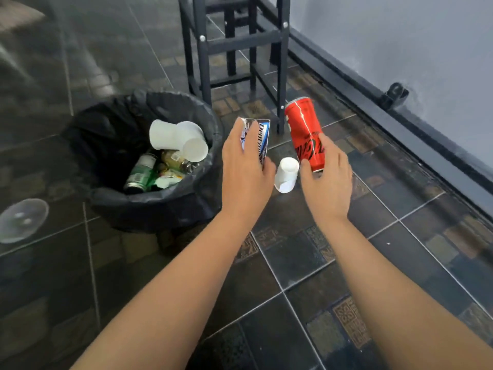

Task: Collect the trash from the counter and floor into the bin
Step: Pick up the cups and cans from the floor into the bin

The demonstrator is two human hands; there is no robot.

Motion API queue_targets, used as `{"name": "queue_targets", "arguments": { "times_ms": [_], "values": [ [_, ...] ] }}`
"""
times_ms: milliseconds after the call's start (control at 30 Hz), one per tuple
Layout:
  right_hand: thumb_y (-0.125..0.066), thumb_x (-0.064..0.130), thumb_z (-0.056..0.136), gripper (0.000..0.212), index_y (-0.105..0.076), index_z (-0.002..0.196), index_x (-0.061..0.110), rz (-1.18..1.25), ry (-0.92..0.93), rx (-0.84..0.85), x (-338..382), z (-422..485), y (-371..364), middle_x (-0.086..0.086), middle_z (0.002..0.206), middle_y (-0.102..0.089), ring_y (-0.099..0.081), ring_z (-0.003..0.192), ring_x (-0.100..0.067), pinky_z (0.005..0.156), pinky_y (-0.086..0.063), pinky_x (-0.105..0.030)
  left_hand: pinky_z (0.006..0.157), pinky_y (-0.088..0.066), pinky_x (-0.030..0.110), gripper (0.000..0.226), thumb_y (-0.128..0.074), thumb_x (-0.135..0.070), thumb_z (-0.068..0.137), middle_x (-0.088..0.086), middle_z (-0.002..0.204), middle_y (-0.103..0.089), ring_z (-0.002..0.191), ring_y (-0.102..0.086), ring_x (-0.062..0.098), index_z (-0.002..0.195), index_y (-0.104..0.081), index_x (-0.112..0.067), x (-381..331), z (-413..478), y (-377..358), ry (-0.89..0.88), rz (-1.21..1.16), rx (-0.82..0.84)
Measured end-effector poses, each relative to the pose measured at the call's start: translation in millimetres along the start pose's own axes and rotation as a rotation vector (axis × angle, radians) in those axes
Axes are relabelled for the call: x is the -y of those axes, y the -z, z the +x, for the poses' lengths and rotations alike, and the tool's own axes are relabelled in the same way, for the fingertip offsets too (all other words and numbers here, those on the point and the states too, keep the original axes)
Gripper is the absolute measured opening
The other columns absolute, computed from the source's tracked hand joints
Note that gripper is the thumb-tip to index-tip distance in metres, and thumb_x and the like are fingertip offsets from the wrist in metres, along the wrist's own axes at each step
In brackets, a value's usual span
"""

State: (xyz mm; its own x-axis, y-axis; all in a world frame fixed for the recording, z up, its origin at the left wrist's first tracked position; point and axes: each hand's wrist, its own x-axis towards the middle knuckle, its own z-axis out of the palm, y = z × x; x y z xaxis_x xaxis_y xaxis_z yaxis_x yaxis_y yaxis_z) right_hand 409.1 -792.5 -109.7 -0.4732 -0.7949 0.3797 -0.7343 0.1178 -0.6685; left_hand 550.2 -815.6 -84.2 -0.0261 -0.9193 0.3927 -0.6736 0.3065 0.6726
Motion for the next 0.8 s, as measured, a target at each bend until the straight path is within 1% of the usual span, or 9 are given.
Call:
{"name": "queue_targets", "arguments": {
  "times_ms": [133,233,333,400,500,600,700,767,800],
  "values": [
    [-0.057,0.031,0.090,0.056,-0.041,0.144,0.025,0.123,0.069,0.013,57,8,-23,-0.002,0.138,-0.051,-0.048,0.124,-0.021,0.100,-0.039,-0.034,0.113,-0.028,0.034,0.062,-0.063,-0.007,0.087,0.017,0.157,-0.029,0.143,-0.031,0.031,0.145,-0.043,-0.008,12,20,47,-0.007,0.052,-0.113],
    [-0.055,0.031,0.091,0.057,-0.039,0.146,0.027,0.175,0.145,0.079,94,10,-43,-0.001,0.141,-0.049,-0.046,0.126,-0.022,0.098,-0.036,-0.029,0.114,-0.024,0.031,0.060,-0.061,-0.010,0.090,0.017,0.159,-0.027,0.144,-0.028,0.031,0.147,-0.043,-0.010,42,29,81,0.100,0.124,-0.177],
    [-0.056,0.031,0.092,0.057,-0.039,0.146,0.027,0.175,0.256,0.175,125,8,-61,0.002,0.140,-0.048,-0.046,0.124,-0.022,0.094,-0.031,-0.024,0.118,-0.025,0.037,0.058,-0.061,-0.010,0.090,0.015,0.160,-0.026,0.145,-0.026,0.032,0.146,-0.044,-0.011,79,32,110,0.249,0.234,-0.165],
    [-0.056,0.031,0.092,0.057,-0.038,0.147,0.027,0.136,0.337,0.249,139,6,-72,0.002,0.140,-0.048,-0.046,0.122,-0.022,0.096,-0.033,-0.026,0.117,-0.027,0.041,0.058,-0.060,-0.010,0.090,0.017,0.159,-0.027,0.145,-0.026,0.034,0.145,-0.045,-0.010,98,29,123,0.310,0.305,-0.121],
    [-0.055,0.034,0.093,0.057,-0.038,0.146,0.027,0.062,0.400,0.332,151,1,-87,0.001,0.142,-0.048,-0.046,0.121,-0.024,0.101,-0.040,-0.038,0.115,-0.030,0.046,0.055,-0.060,-0.012,0.091,0.020,0.157,-0.030,0.142,-0.028,0.039,0.144,-0.047,-0.006,118,24,130,0.374,0.386,-0.055],
    [-0.054,0.039,0.094,0.056,-0.036,0.146,0.029,-0.069,0.415,0.371,157,-5,-102,0.001,0.144,-0.046,-0.046,0.125,-0.024,0.101,-0.037,-0.044,0.114,-0.031,0.048,0.057,-0.059,-0.013,0.090,0.021,0.157,-0.029,0.142,-0.028,0.040,0.145,-0.045,-0.005,125,22,131,0.416,0.433,0.009],
    [-0.051,0.044,0.095,0.055,-0.036,0.146,0.032,-0.178,0.435,0.375,158,-8,-111,0.003,0.147,-0.044,-0.044,0.129,-0.024,0.101,-0.033,-0.045,0.118,-0.023,0.046,0.055,-0.056,-0.017,0.093,0.022,0.157,-0.030,0.144,-0.026,0.040,0.146,-0.045,-0.005,125,22,130,0.371,0.465,0.013],
    [-0.047,0.047,0.096,0.053,-0.036,0.146,0.034,-0.198,0.440,0.395,159,-9,-113,0.002,0.151,-0.041,-0.041,0.133,-0.023,0.103,-0.030,-0.046,0.122,-0.015,0.042,0.053,-0.047,-0.025,0.100,0.020,0.159,-0.029,0.148,-0.020,0.036,0.149,-0.041,-0.005,125,22,128,0.372,0.480,0.010],
    [-0.045,0.049,0.097,0.052,-0.036,0.146,0.034,-0.207,0.443,0.405,159,-10,-113,0.001,0.152,-0.039,-0.040,0.134,-0.023,0.104,-0.029,-0.046,0.122,-0.015,0.040,0.052,-0.041,-0.028,0.102,0.017,0.160,-0.029,0.150,-0.018,0.033,0.150,-0.039,-0.006,126,21,128,0.387,0.475,0.001]
  ]
}}
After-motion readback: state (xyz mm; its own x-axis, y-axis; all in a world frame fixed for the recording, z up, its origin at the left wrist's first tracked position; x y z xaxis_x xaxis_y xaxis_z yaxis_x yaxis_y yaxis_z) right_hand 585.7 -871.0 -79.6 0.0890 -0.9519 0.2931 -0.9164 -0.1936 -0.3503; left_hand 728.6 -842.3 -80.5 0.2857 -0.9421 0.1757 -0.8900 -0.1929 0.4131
